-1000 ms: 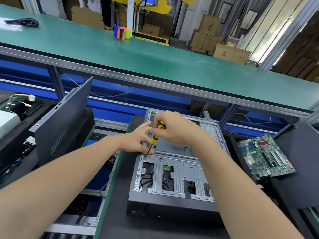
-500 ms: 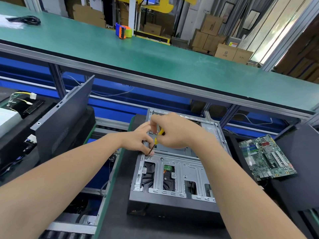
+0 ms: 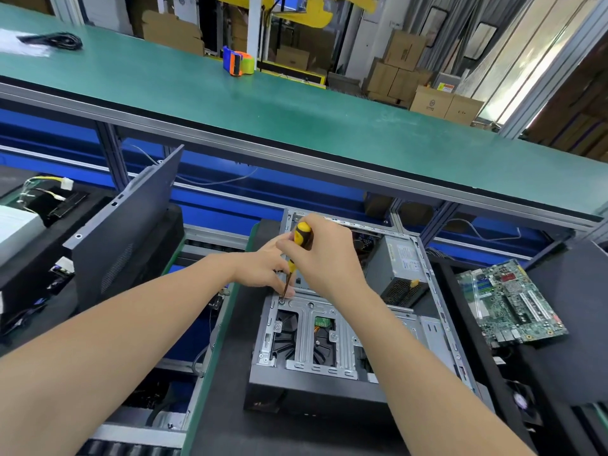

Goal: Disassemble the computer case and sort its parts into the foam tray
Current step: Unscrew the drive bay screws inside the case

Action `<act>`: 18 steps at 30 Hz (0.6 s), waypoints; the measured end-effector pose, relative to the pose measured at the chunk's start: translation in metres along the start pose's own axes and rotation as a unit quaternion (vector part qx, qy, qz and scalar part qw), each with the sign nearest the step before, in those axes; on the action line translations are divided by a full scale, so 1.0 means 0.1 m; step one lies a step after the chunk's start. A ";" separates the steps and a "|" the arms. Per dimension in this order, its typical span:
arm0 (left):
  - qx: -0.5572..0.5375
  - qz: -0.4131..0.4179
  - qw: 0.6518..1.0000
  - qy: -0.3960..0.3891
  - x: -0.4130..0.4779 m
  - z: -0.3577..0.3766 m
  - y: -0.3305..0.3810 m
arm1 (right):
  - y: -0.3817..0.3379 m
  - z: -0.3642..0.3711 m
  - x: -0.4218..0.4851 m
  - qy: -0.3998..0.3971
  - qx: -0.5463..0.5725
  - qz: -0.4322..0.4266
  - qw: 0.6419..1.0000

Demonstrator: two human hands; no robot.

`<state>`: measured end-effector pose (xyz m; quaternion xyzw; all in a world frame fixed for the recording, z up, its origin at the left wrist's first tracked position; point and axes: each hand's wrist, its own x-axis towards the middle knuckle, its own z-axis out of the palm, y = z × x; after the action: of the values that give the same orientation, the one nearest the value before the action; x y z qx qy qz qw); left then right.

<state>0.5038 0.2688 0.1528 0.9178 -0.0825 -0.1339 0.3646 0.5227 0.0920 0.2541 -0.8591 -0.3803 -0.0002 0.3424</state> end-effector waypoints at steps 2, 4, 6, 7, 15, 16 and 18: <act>-0.052 0.016 0.998 0.032 -0.03 0.01 0.00 | 0.02 -0.06 0.03 -0.031 0.013 -0.004 0.999; -0.119 0.018 0.989 0.087 -0.12 0.02 0.01 | 0.05 -0.12 0.05 -0.066 0.024 0.001 0.997; -0.116 0.015 0.987 0.107 -0.23 0.01 0.04 | 0.09 -0.17 0.07 -0.093 0.031 0.002 0.995; -0.084 0.017 0.991 0.099 -0.28 0.01 0.06 | 0.11 -0.18 0.08 -0.103 0.034 0.002 0.994; 0.137 0.000 0.987 0.087 -0.46 0.07 0.39 | 0.11 -0.21 0.08 -0.122 0.062 -0.001 0.991; 0.147 -0.017 0.985 0.090 -0.45 0.08 0.43 | 0.11 -0.20 0.08 -0.122 0.061 -0.003 0.991; 0.159 -0.053 0.981 0.099 -0.42 0.12 0.52 | 0.11 -0.20 0.09 -0.122 0.060 -0.005 0.991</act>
<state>0.4578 0.2340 0.1885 0.9758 -0.0176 -0.0463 0.2131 0.5419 0.0811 0.2653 -0.8288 -0.4225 0.1256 0.3445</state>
